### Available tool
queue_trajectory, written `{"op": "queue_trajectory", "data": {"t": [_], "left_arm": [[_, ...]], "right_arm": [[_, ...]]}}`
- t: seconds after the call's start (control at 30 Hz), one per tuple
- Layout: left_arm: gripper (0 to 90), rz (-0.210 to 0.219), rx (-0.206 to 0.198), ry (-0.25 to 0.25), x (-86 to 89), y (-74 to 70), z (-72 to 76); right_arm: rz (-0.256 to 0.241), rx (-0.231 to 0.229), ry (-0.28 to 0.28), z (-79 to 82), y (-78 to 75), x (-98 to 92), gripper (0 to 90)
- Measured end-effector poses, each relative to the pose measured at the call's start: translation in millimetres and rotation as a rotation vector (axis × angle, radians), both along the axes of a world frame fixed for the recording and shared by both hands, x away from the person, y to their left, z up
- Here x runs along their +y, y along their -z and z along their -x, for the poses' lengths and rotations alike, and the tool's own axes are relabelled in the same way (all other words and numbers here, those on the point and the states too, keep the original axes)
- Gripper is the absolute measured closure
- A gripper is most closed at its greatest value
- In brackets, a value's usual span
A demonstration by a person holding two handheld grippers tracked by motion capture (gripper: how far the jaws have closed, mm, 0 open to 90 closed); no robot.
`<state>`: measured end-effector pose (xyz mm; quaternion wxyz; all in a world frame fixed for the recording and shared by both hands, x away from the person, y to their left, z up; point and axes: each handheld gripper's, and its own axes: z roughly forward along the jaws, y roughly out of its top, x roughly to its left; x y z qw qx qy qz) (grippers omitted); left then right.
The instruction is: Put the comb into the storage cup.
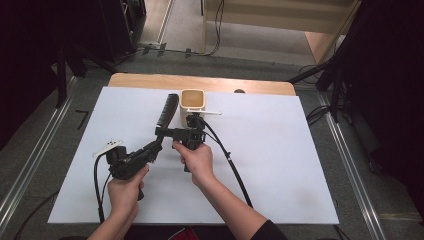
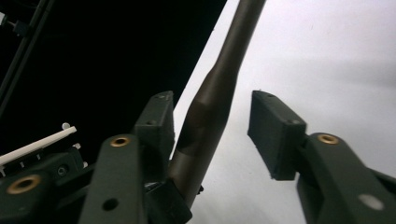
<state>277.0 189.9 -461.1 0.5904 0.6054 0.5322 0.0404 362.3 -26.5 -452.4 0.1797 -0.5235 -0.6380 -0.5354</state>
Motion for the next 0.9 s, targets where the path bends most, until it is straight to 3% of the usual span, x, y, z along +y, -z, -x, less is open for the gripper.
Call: {"op": "queue_trajectory", "data": {"t": [0.3, 0.63, 0.9], "left_arm": [[73.6, -0.002, 0.003, -0.001, -0.2, 0.9, 0.1], [73.5, 0.005, -0.003, 0.009, -0.9, 1.7, 0.1], [73.3, 0.009, 0.0, 0.022, -0.5, 2.3, -0.6]], "right_arm": [[-0.035, 0.031, 0.008, -0.5, 1.0, 2.7, 64.3], [-0.065, 0.083, 0.0, -2.2, 0.3, 0.0, 67.6], [-0.078, 0.099, -0.005, -2.7, -0.4, -1.3, 68.7]]}}
